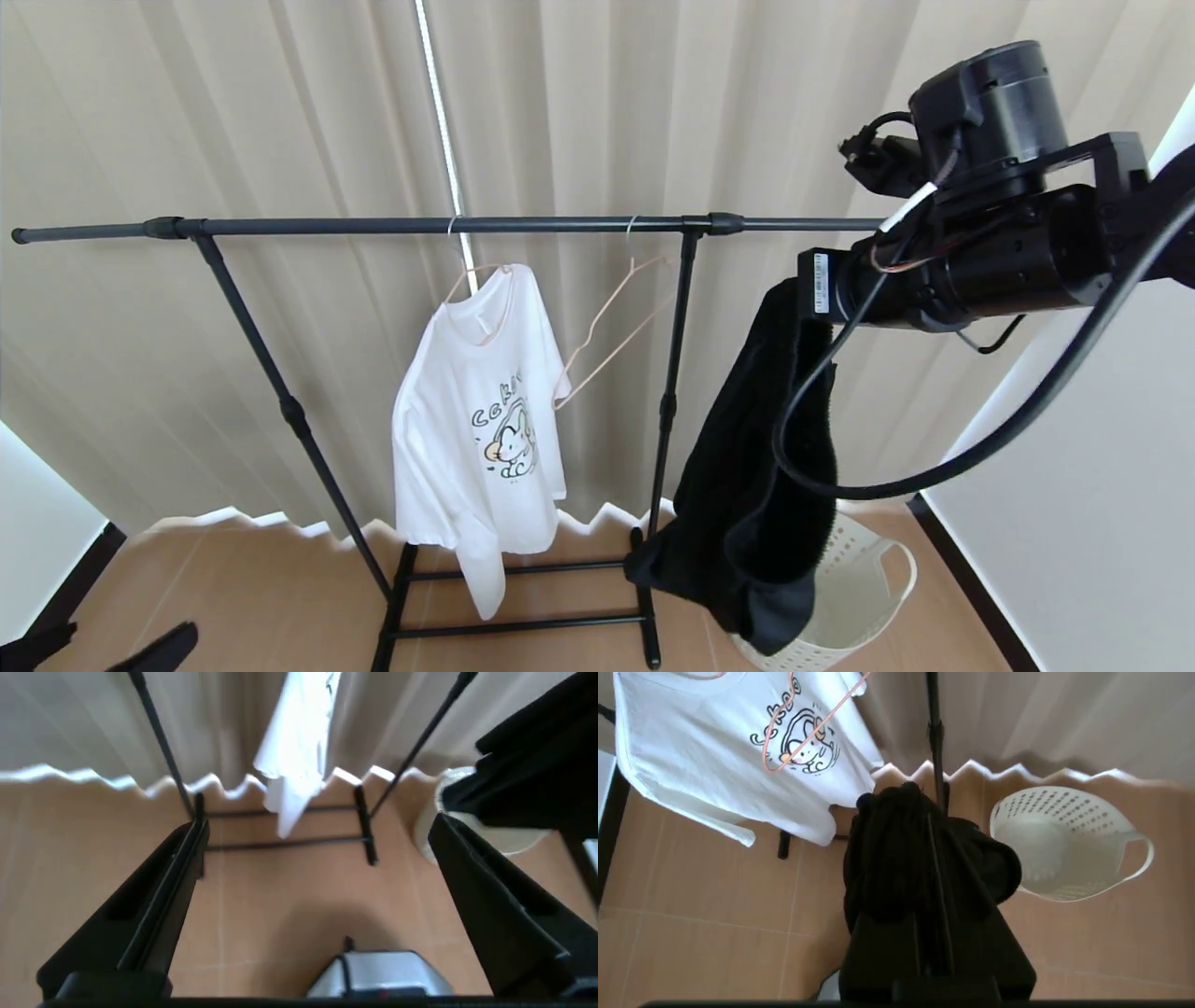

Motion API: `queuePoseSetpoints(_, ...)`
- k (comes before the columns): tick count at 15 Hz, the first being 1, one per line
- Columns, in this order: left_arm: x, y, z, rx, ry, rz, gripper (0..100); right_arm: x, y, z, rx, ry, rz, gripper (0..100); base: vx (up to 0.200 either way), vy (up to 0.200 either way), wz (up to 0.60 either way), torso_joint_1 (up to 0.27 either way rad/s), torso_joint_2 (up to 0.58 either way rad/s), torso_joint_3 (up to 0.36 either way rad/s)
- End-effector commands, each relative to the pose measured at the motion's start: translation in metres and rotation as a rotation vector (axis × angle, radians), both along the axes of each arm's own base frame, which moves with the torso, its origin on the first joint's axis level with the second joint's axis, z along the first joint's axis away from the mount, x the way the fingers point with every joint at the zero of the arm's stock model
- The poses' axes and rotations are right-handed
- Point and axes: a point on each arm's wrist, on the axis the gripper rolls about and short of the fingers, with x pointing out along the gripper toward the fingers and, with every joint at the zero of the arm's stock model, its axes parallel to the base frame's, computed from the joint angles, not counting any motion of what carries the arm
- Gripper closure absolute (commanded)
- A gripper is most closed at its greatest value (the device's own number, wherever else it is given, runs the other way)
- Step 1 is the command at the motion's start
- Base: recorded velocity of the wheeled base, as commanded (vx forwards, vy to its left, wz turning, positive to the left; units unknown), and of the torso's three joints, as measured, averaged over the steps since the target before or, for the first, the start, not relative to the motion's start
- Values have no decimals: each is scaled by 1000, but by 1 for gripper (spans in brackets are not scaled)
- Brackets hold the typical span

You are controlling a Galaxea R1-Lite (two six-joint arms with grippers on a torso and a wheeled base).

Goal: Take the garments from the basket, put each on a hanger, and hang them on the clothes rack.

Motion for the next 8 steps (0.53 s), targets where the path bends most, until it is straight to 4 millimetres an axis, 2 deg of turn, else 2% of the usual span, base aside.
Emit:
queuePoseSetpoints(1,105,-61,22,-162,356,-46,0,13,9,-15,-13,39,-7,100,0,0,0,0,0,0)
queuePoseSetpoints(2,115,-71,23,-163,380,-51,0,10,8,-16,-4,38,-15,100,0,0,0,0,0,0)
queuePoseSetpoints(3,131,-93,28,-144,413,-81,0,0,10,-16,30,-1,-24,100,0,0,0,0,0,0)
queuePoseSetpoints(5,148,-124,38,-137,407,-162,0,-6,8,-11,65,-65,-17,100,0,0,0,0,0,0)
queuePoseSetpoints(6,160,-140,34,-125,421,-189,0,-9,11,-10,74,-71,-7,100,0,0,0,0,0,0)
queuePoseSetpoints(8,175,-159,27,-110,438,-210,0,-12,17,-14,69,-60,10,100,0,0,0,0,0,0)
